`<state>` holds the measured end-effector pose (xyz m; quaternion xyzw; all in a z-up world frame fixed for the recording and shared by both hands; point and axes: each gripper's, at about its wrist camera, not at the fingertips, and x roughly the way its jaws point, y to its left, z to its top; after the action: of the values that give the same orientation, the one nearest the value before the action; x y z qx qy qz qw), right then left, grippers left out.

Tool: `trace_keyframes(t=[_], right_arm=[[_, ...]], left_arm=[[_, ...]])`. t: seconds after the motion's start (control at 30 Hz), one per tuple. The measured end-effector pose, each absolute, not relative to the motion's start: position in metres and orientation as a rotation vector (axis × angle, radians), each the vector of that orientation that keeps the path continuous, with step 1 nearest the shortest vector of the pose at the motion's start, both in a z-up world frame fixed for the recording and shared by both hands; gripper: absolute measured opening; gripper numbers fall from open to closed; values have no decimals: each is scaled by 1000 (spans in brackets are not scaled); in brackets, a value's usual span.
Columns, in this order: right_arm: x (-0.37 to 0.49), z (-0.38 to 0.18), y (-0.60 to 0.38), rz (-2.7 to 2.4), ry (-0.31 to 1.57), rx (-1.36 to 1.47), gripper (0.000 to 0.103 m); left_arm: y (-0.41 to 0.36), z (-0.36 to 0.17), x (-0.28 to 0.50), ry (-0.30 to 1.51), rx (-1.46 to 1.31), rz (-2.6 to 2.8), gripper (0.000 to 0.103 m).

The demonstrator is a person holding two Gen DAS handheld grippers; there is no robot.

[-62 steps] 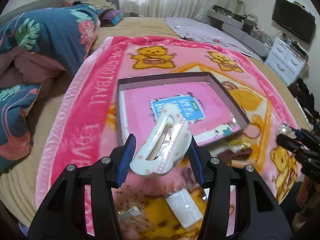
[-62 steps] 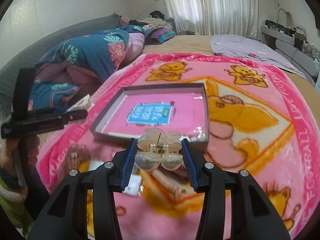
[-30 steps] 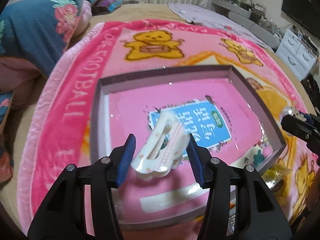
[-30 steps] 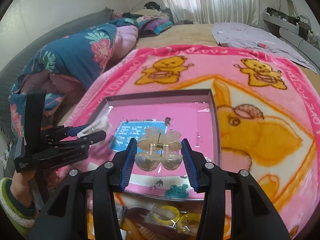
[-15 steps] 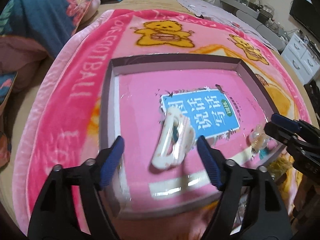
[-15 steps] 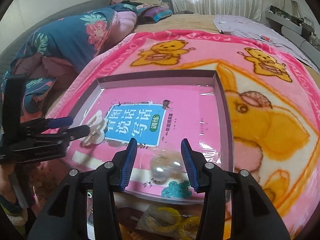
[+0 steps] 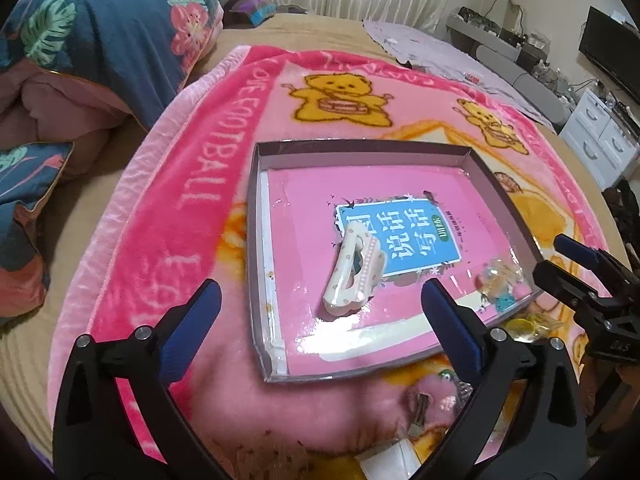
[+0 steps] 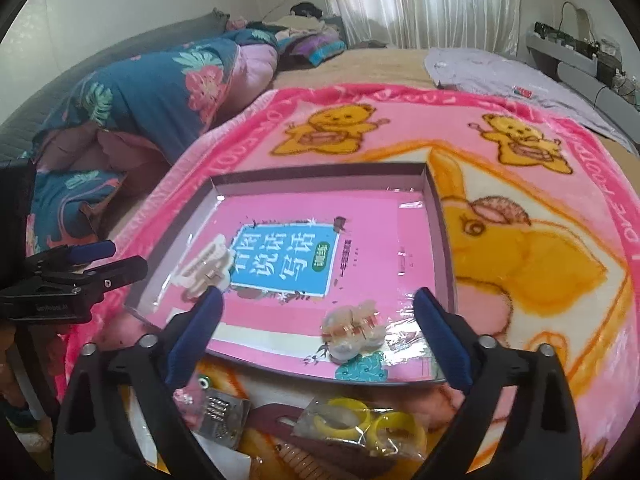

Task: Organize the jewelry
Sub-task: 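Withdraw both tools from the box back over the remaining accessories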

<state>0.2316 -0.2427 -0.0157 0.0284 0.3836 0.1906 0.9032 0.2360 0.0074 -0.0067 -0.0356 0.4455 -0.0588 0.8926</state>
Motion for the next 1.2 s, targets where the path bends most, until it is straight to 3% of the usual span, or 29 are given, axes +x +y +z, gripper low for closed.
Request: trace_keyframes(t=[1.2], right_arm=[[93, 82, -261, 412, 545, 36, 99]], left_arm=[[33, 78, 111, 678, -133, -138, 94]])
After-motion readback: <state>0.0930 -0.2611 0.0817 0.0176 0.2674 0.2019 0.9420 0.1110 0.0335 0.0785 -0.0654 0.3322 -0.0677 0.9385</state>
